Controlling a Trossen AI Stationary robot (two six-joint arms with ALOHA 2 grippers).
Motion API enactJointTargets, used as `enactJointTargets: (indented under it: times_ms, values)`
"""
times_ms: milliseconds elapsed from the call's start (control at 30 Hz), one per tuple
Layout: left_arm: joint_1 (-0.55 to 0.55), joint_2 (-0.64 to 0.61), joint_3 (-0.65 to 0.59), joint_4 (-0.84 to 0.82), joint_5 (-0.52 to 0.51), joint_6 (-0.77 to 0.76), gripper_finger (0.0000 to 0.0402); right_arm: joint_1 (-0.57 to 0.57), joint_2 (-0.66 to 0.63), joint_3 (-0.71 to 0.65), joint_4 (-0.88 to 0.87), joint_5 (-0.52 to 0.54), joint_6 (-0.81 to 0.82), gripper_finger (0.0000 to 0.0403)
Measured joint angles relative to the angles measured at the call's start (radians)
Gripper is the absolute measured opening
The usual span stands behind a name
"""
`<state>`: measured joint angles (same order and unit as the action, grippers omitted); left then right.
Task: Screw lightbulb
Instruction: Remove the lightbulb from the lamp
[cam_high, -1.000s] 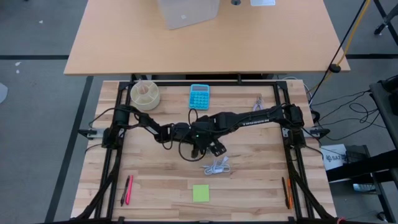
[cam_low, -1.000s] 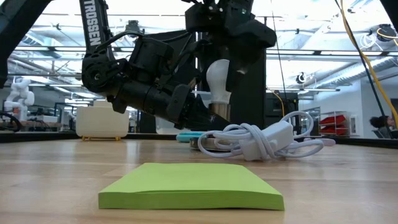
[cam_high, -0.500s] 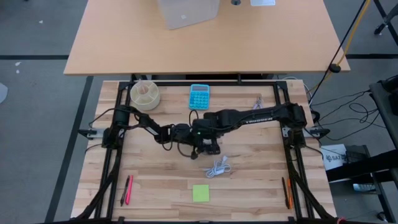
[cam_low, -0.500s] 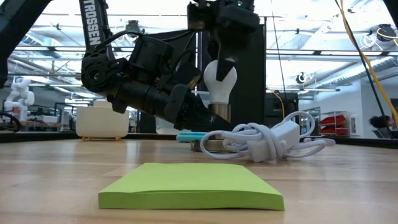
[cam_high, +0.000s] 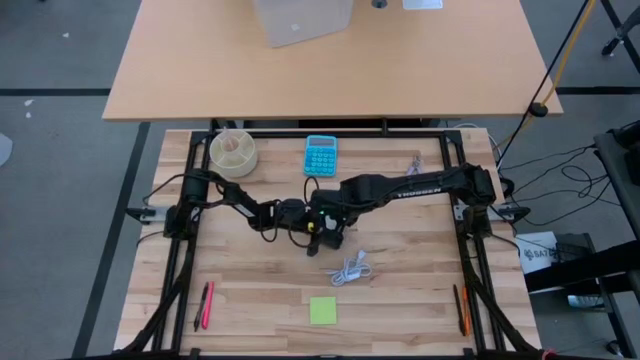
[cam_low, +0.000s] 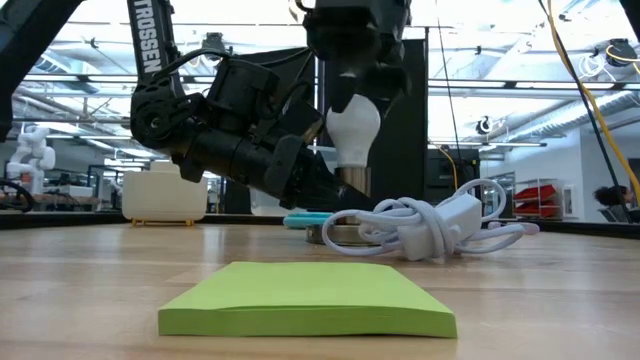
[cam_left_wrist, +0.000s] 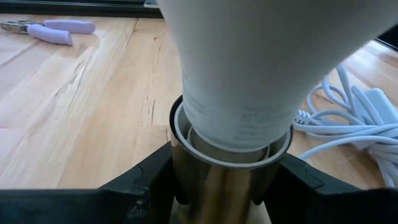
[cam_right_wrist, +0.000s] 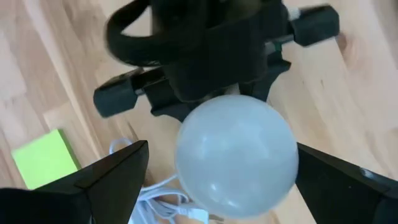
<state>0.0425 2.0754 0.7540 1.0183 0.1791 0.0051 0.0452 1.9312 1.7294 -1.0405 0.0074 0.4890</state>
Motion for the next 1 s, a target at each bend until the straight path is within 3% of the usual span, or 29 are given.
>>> enactJointTargets:
  times_ms: [333, 500, 867, 1000]
  values:
    - [0.0, 0.0, 0.0, 0.001, -0.002, -0.005, 0.0197, -0.012, 0.05, -0.001, 0.002, -0.008, 0.156, 0.0375]
    - [0.0, 0.0, 0.0, 0.0, -0.003, -0.004, 0.0197, -0.027, 0.064, -0.002, 0.0, -0.007, 0.151, 0.0368]
    - [0.001, 0.0, 0.0, 0.0, -0.004, -0.003, 0.0197, -0.058, 0.064, -0.002, -0.007, -0.015, -0.013, 0.0256]
    - [0.001, 0.0, 0.0, 0.0, -0.011, -0.003, 0.0197, -0.072, 0.064, -0.001, -0.013, -0.023, -0.124, 0.0251]
